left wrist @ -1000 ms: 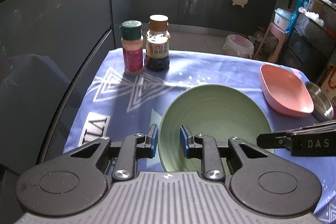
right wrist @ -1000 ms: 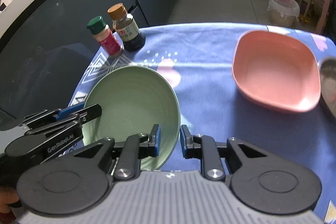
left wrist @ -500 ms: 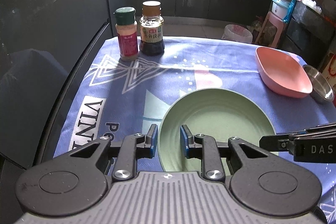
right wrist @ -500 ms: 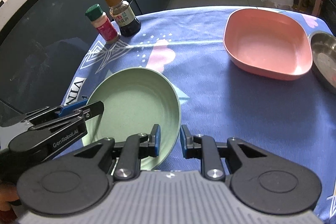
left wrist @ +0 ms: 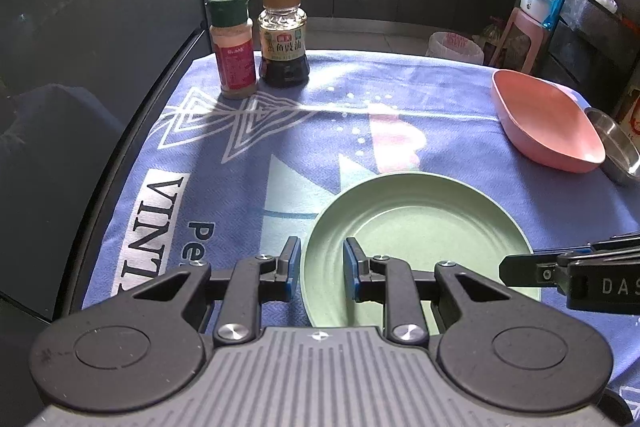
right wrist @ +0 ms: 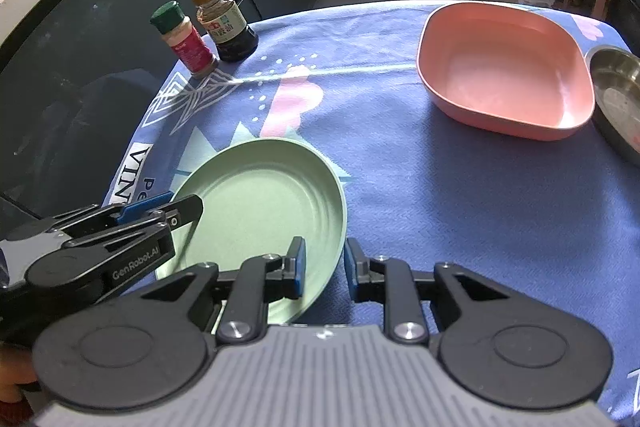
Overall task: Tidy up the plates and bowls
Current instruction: 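Carry the green plate with the left gripper and lower it onto the bowls, then open the left gripper and lift it off the green plate, then reach the left gripper to the pink rectangular dish rim and grasp it, then lift the pink dish with the left gripper and carry it over the green plate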
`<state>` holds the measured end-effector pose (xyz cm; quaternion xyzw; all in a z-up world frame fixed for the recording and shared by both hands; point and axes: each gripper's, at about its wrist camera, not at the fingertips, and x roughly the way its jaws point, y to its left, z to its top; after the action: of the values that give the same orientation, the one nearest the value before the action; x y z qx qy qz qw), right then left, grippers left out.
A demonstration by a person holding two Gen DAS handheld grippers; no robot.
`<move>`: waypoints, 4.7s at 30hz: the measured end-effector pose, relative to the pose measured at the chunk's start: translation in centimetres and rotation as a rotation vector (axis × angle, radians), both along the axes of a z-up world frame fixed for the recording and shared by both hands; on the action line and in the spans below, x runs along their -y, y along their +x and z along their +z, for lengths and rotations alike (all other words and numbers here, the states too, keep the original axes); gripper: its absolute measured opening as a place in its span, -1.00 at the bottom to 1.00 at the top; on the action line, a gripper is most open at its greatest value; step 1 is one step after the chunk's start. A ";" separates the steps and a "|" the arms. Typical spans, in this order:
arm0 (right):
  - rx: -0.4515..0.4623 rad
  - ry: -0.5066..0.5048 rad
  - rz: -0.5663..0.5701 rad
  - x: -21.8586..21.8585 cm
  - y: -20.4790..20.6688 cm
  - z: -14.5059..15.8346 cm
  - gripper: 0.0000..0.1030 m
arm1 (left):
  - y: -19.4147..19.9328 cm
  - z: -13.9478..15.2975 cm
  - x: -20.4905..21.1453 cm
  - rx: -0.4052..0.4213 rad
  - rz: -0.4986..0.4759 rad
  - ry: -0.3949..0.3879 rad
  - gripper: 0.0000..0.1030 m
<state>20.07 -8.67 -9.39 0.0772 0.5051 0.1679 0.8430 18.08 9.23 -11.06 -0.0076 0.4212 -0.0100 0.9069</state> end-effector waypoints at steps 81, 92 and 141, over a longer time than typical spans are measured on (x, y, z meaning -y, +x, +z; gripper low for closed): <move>0.079 0.171 -0.563 14.2 3.8 0.0 1.00 | 9.9 2.8 13.2 0.054 -0.224 -0.087 -0.14; 0.053 0.178 -0.580 13.9 4.3 -0.9 1.00 | 11.4 1.4 14.2 0.021 -0.231 -0.053 -0.15; 0.088 0.205 -0.453 10.6 1.3 2.1 1.00 | 6.9 3.7 10.1 0.087 -0.229 -0.047 -0.76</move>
<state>21.34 -19.27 -7.27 0.2662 0.4180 0.0282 0.8681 24.97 -0.90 -7.36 0.0201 0.3792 -0.1237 0.9168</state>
